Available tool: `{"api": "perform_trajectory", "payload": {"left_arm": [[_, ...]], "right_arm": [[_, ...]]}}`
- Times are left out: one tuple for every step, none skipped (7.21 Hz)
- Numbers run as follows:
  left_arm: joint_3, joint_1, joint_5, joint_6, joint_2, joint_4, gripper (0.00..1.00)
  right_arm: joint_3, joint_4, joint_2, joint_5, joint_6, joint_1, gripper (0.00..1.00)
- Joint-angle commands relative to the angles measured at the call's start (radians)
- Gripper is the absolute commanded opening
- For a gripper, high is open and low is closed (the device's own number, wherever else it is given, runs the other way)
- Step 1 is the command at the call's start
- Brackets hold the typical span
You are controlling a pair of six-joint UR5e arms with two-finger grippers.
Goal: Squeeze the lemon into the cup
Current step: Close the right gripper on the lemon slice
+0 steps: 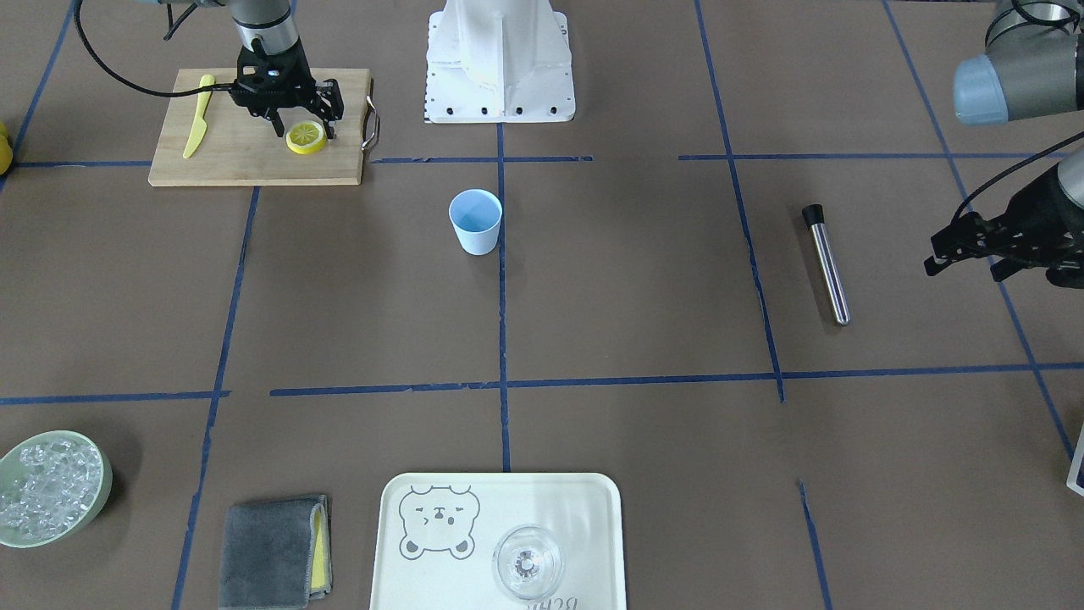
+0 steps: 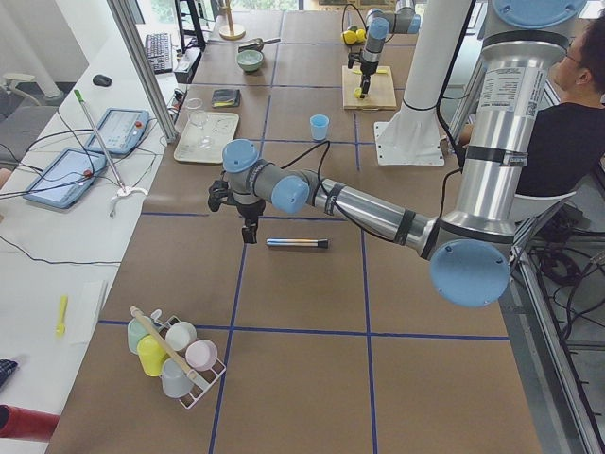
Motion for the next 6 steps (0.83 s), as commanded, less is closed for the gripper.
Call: {"api": "perform_trajectory", "payload": {"left_arm": [[0.001, 0.000, 0.000, 0.000, 0.000, 0.000, 1.00], [-0.001, 0.000, 0.002, 0.000, 0.000, 0.000, 1.00], [-0.001, 0.000, 0.000, 0.000, 0.000, 0.000, 1.00], [-0.001, 0.000, 0.000, 0.000, 0.000, 0.000, 1.00], [-0.001, 0.000, 0.000, 0.000, -0.002, 0.000, 1.00], [-0.002, 0.000, 0.000, 0.000, -0.002, 0.000, 1.00]], "right_arm": [[0.004, 0.000, 0.000, -0.001, 0.000, 0.000, 0.64], [0.005, 0.000, 0.000, -0.001, 0.000, 0.002, 0.55], [0.014, 0.000, 0.000, 0.001, 0.000, 0.002, 0.48], [0.019, 0.000, 0.000, 0.001, 0.000, 0.003, 0.46], [0.019, 0.000, -0.001, 0.002, 0.000, 0.003, 0.43], [0.020, 0.000, -0.001, 0.002, 0.001, 0.005, 0.42]]}}
